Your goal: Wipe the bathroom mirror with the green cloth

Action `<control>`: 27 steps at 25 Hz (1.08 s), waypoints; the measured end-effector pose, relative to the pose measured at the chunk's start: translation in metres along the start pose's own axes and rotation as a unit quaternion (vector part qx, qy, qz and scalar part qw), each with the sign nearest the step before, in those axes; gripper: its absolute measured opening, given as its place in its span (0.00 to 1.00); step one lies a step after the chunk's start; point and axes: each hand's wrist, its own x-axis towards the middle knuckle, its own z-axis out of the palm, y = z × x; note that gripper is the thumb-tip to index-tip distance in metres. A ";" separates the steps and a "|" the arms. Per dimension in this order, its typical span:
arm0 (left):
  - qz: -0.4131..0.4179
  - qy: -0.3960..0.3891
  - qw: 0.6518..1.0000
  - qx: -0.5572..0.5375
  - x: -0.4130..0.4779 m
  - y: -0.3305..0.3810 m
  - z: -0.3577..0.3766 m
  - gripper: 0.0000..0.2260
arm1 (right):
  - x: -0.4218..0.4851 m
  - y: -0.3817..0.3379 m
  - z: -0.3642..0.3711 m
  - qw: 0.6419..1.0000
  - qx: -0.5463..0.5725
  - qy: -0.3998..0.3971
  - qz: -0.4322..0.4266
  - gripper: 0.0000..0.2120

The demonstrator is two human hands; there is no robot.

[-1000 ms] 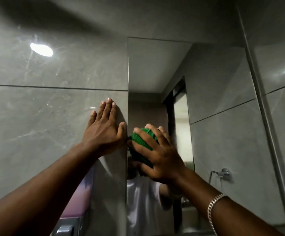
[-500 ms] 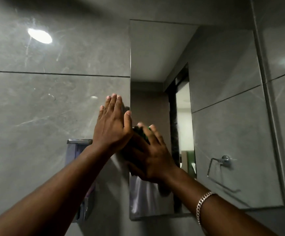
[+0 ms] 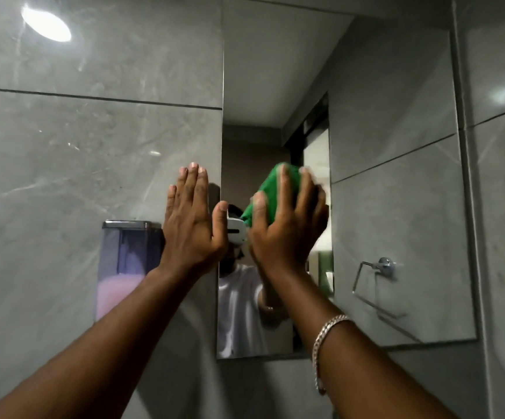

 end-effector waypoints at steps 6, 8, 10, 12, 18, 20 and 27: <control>0.027 -0.031 0.999 -0.026 -0.012 -0.003 -0.007 0.29 | -0.087 0.050 -0.024 0.874 -0.015 -0.174 -0.453 0.24; 0.046 -0.051 0.998 -0.008 -0.018 -0.004 -0.008 0.30 | -0.079 0.071 -0.032 0.860 -0.040 -0.185 -0.475 0.23; 0.061 -0.058 0.996 0.012 -0.020 -0.003 -0.010 0.30 | -0.066 0.079 -0.033 0.912 -0.062 -0.166 -0.369 0.26; 0.070 -0.059 0.996 0.024 -0.020 -0.003 -0.012 0.31 | -0.058 0.064 -0.028 0.977 -0.066 -0.096 -0.179 0.26; 0.072 -0.080 0.994 0.020 -0.029 -0.001 -0.006 0.31 | -0.124 0.038 -0.023 0.946 -0.008 -0.137 -0.293 0.26; 0.080 -0.087 0.993 0.027 -0.034 -0.005 -0.003 0.32 | -0.132 0.056 -0.032 0.879 -0.006 -0.185 -0.439 0.22; 0.135 -0.091 0.984 0.070 -0.031 -0.001 0.000 0.32 | -0.073 0.085 -0.039 0.979 -0.073 -0.075 -0.172 0.25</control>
